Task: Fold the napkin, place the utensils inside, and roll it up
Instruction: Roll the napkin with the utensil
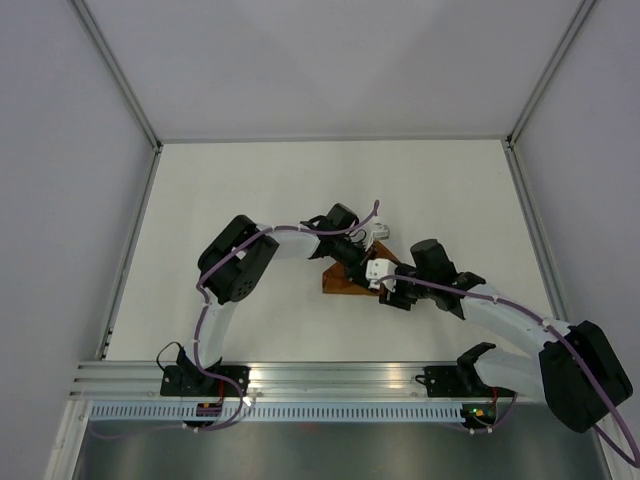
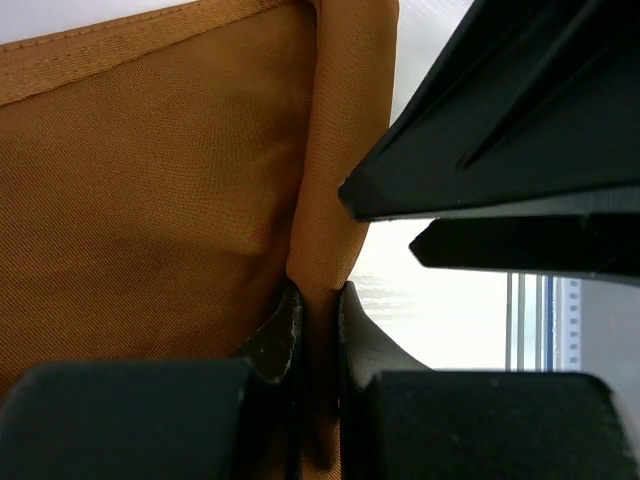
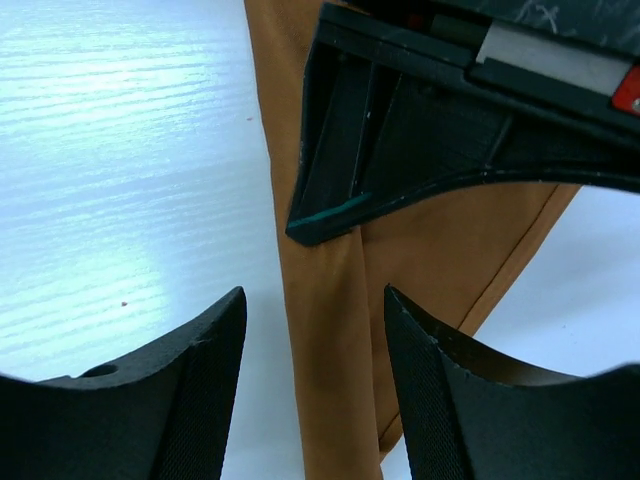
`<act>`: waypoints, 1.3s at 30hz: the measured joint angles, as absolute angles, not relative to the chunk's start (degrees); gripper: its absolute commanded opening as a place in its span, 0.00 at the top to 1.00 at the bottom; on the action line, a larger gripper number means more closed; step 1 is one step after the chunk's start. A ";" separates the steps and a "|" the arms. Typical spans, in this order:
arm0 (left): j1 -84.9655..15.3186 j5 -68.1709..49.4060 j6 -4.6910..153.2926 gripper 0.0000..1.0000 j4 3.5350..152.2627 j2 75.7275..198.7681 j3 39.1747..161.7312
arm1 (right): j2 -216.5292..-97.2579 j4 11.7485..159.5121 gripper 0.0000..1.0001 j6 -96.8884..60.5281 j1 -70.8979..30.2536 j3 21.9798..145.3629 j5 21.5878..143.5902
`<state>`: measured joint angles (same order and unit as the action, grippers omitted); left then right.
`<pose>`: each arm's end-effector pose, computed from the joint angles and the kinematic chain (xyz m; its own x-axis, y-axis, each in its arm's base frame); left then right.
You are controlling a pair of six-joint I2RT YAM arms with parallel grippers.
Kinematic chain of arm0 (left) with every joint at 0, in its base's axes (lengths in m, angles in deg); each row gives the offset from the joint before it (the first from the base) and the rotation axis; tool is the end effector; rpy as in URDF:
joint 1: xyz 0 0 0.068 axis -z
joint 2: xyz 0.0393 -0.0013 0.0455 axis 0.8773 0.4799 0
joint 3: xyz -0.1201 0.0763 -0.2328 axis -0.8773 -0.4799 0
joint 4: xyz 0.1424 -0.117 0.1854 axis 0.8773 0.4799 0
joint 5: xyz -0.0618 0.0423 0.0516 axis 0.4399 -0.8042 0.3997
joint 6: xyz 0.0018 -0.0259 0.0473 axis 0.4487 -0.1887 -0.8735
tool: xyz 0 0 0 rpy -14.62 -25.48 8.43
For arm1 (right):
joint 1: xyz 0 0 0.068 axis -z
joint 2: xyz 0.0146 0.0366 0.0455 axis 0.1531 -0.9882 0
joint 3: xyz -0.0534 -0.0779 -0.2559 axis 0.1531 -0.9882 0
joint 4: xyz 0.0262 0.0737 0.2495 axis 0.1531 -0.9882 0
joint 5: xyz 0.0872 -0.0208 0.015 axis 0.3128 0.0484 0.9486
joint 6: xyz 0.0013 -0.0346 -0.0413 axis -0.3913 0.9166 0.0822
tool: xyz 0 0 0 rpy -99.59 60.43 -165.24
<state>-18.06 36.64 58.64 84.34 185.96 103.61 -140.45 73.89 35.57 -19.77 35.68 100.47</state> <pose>0.2944 -0.3168 0.1116 -0.5274 0.5533 -0.6447 0.7943 0.0520 -0.6052 0.1752 0.1130 0.1720 0.0407 -0.7285 -0.6838 -0.9497 0.1844 -0.2529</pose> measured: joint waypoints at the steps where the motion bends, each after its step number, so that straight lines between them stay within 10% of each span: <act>1: -18.12 36.83 58.89 0.98 84.60 186.02 103.70 | -140.54 74.87 0.36 35.38 -20.82 35.35 99.35; 10: -18.21 37.62 59.80 0.95 86.70 186.15 103.99 | -145.44 82.30 0.40 34.89 -27.60 33.12 91.72; 22: -18.36 38.89 60.35 0.59 87.84 186.22 103.99 | -148.15 84.27 0.81 34.22 -28.60 33.05 90.30; 39: -24.05 34.47 63.50 0.54 88.10 179.77 99.46 | -154.12 74.96 0.92 33.93 -26.77 41.16 93.78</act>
<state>-24.05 34.47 63.50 88.10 179.77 99.46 -154.12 74.96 33.93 -26.77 41.16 93.78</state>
